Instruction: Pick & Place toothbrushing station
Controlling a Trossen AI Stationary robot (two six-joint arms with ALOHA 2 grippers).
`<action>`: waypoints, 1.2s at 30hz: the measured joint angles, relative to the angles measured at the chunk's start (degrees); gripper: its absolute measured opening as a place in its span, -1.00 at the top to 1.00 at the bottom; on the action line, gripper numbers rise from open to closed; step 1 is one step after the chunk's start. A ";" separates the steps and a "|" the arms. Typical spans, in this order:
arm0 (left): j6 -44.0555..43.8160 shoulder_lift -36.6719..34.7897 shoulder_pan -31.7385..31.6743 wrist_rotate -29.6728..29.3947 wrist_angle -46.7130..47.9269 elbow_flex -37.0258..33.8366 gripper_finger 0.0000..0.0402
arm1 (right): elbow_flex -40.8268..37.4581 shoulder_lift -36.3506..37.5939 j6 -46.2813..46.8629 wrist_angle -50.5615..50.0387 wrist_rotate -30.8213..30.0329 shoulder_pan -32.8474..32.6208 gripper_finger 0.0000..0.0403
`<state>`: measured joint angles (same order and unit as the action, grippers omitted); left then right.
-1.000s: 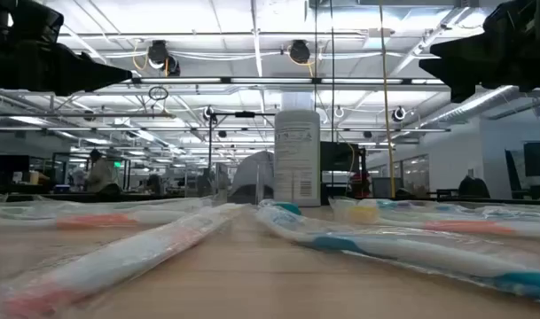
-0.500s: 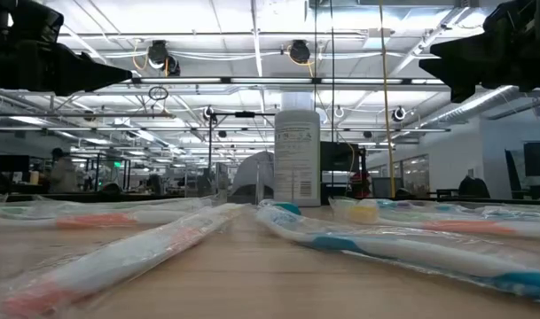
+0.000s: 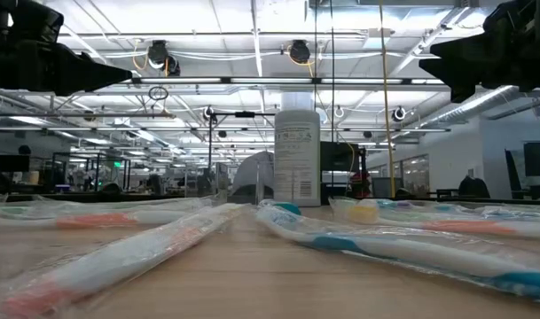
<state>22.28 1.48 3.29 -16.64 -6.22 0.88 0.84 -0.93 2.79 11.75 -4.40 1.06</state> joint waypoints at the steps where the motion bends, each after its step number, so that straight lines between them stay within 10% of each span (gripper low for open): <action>1: 0.00 0.01 0.00 0.00 0.01 -0.01 -0.04 | 0.00 0.00 0.00 0.02 0.00 0.00 0.16; 36: 0.73 0.01 -0.04 0.01 0.37 0.00 -0.04 | 0.00 0.02 -9.08 0.02 0.00 0.00 0.16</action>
<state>23.01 1.48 3.25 -16.63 -5.85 0.89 0.84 -0.91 -6.29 11.77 -4.40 1.06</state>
